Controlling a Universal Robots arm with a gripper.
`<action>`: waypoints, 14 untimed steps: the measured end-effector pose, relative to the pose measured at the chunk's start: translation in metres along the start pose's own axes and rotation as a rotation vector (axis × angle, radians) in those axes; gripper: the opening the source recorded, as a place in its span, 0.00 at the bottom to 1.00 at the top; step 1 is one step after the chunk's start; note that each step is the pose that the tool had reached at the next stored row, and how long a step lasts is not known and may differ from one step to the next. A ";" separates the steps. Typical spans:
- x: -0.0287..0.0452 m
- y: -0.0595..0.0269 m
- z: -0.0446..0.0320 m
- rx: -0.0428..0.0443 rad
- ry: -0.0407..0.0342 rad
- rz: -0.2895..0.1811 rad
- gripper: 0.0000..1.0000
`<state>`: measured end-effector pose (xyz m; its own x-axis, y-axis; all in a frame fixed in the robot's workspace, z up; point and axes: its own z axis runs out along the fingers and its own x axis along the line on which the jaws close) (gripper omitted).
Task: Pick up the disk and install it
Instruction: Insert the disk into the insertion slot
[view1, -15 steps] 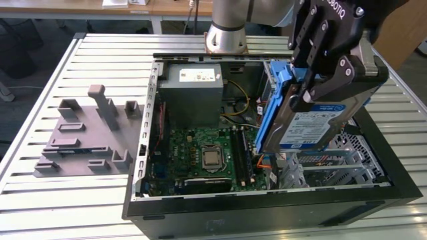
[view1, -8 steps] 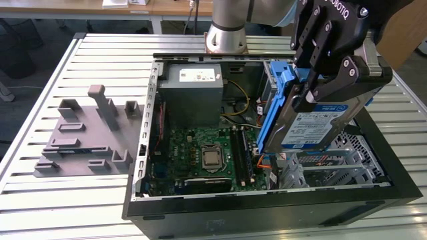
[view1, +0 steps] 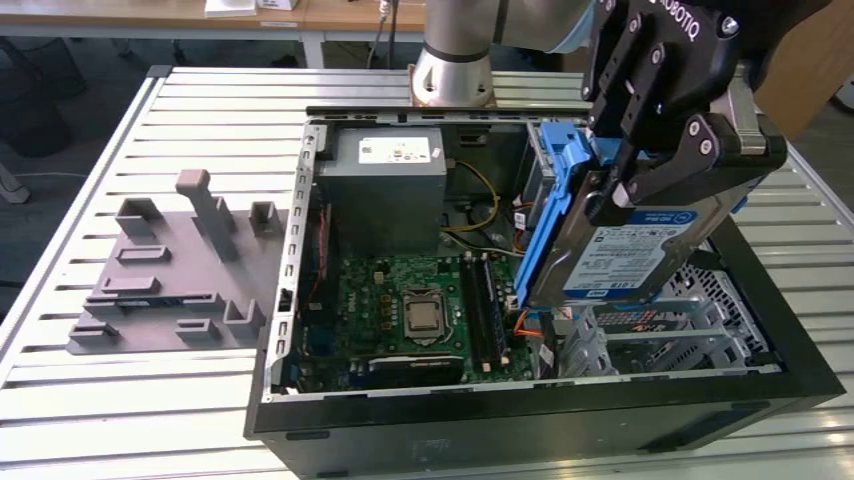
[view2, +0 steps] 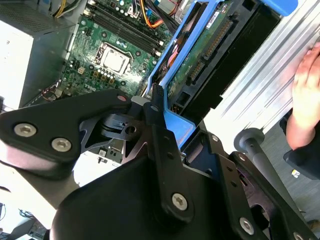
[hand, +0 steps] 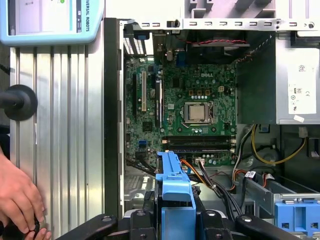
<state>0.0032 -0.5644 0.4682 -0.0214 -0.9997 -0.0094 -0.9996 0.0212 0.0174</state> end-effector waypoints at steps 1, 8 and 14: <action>0.0010 0.0000 0.0002 0.0000 0.0002 0.000 0.37; 0.0020 -0.0099 0.0031 0.0001 0.0008 0.000 0.37; 0.0018 -0.0213 0.0048 0.0001 0.0009 0.000 0.37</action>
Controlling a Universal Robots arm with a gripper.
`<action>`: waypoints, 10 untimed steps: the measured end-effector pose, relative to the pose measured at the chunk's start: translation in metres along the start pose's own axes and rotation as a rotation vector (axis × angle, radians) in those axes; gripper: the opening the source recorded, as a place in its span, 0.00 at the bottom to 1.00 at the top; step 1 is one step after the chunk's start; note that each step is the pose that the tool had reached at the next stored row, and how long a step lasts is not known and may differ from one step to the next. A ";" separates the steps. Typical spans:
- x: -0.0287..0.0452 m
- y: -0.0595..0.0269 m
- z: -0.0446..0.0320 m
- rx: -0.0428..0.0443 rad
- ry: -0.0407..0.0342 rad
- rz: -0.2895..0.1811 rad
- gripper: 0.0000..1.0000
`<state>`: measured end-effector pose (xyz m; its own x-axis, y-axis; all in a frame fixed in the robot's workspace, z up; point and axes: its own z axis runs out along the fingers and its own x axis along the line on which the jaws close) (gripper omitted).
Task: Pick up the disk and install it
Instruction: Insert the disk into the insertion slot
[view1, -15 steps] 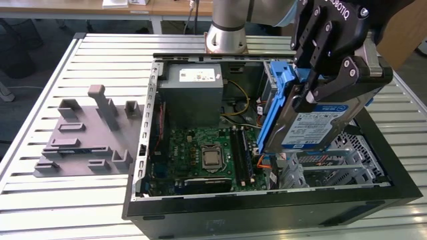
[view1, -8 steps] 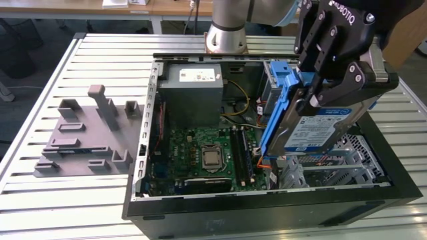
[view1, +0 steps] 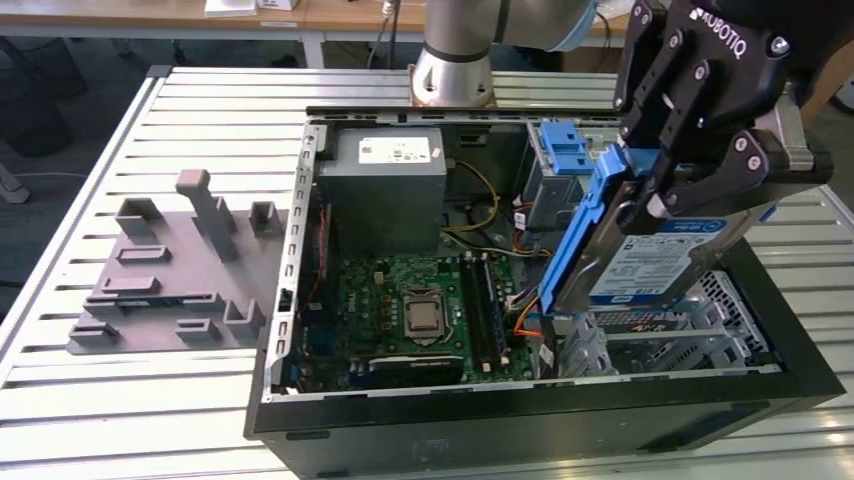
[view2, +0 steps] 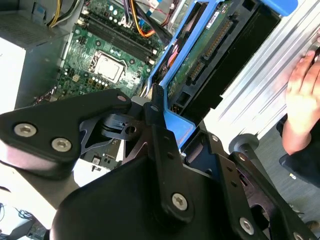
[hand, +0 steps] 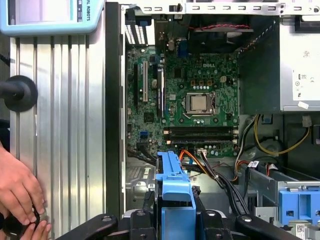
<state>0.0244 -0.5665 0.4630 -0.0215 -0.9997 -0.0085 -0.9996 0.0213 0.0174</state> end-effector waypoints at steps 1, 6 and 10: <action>0.0000 -0.0012 0.0002 0.0000 0.0000 0.000 0.37; -0.0001 -0.0056 0.0012 0.0000 0.0000 0.000 0.37; -0.0001 -0.0072 0.0021 0.0000 -0.0001 0.000 0.37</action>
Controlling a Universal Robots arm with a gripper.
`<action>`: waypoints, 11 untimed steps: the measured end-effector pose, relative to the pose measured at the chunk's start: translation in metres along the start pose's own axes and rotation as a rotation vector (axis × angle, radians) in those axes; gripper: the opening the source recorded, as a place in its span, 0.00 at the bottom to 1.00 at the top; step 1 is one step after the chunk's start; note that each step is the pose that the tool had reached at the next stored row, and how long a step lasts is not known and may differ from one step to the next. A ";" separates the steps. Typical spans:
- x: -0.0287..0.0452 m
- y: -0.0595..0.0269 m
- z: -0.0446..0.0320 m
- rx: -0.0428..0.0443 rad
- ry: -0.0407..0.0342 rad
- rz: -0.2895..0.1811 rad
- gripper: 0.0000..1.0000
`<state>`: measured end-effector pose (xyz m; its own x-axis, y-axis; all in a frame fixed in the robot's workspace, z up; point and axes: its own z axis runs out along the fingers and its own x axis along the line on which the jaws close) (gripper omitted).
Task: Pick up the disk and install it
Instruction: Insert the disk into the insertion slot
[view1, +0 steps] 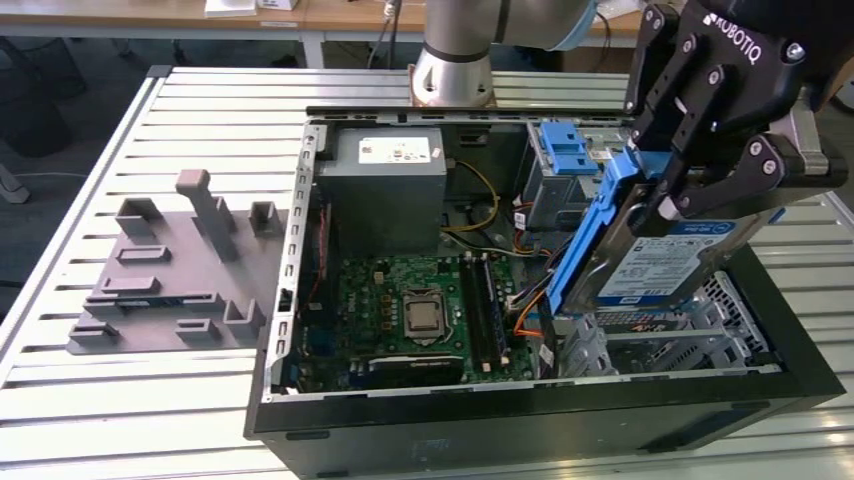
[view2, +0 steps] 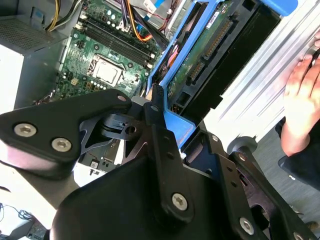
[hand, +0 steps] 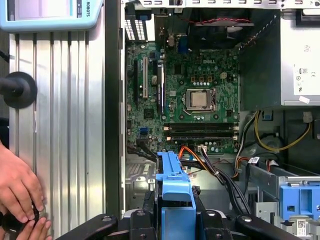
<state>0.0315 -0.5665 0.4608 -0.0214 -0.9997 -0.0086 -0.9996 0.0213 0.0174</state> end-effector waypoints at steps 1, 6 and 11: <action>0.0000 -0.0009 0.0003 0.0000 0.0000 0.000 0.37; -0.0001 -0.0075 0.0025 0.0000 0.0000 0.000 0.37; 0.0000 -0.0173 0.0049 0.0000 0.0000 0.000 0.37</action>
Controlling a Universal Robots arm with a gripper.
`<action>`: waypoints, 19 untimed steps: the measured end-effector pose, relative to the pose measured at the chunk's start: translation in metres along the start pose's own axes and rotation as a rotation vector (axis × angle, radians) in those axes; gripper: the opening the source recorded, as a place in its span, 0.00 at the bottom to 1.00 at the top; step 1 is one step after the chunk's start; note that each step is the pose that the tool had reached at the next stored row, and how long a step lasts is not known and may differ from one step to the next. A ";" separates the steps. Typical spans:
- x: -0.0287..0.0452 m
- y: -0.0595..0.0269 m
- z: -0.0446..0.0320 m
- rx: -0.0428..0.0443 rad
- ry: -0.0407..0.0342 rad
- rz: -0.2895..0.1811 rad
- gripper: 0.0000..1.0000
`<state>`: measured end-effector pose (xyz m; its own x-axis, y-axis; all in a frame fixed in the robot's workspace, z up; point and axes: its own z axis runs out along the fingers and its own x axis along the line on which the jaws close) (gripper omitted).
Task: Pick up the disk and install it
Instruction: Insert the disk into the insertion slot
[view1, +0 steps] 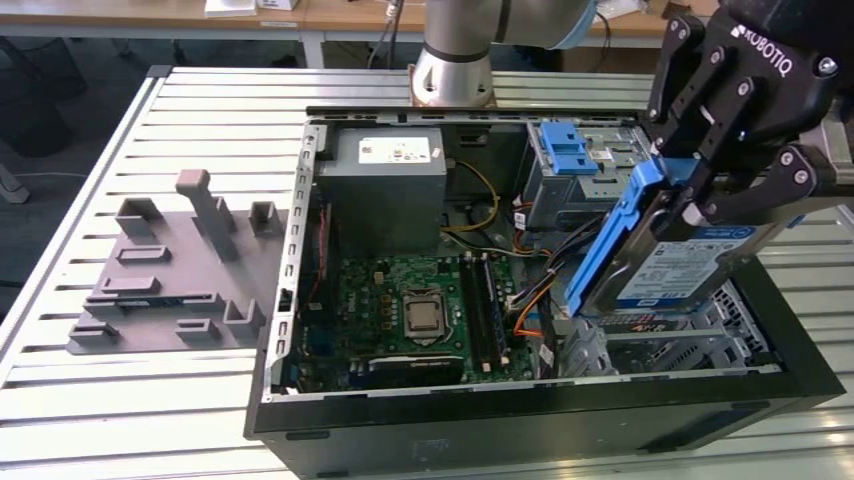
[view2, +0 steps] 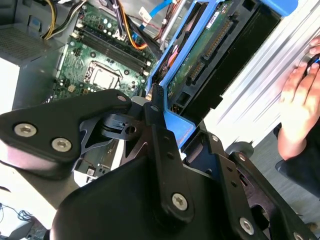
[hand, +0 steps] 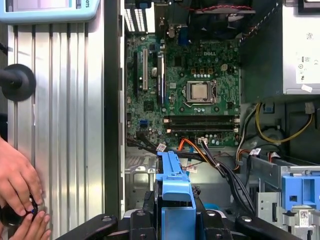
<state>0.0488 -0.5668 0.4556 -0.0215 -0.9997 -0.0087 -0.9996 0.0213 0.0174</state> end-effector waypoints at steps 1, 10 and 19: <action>0.0003 -0.0014 0.0006 0.0000 0.0001 0.000 0.37; 0.0021 -0.0091 0.0060 0.0000 -0.0001 0.000 0.37; 0.0019 -0.0215 0.0087 0.0000 0.0000 0.000 0.37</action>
<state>0.0701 -0.5691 0.4466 -0.0214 -0.9997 -0.0086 -0.9996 0.0213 0.0174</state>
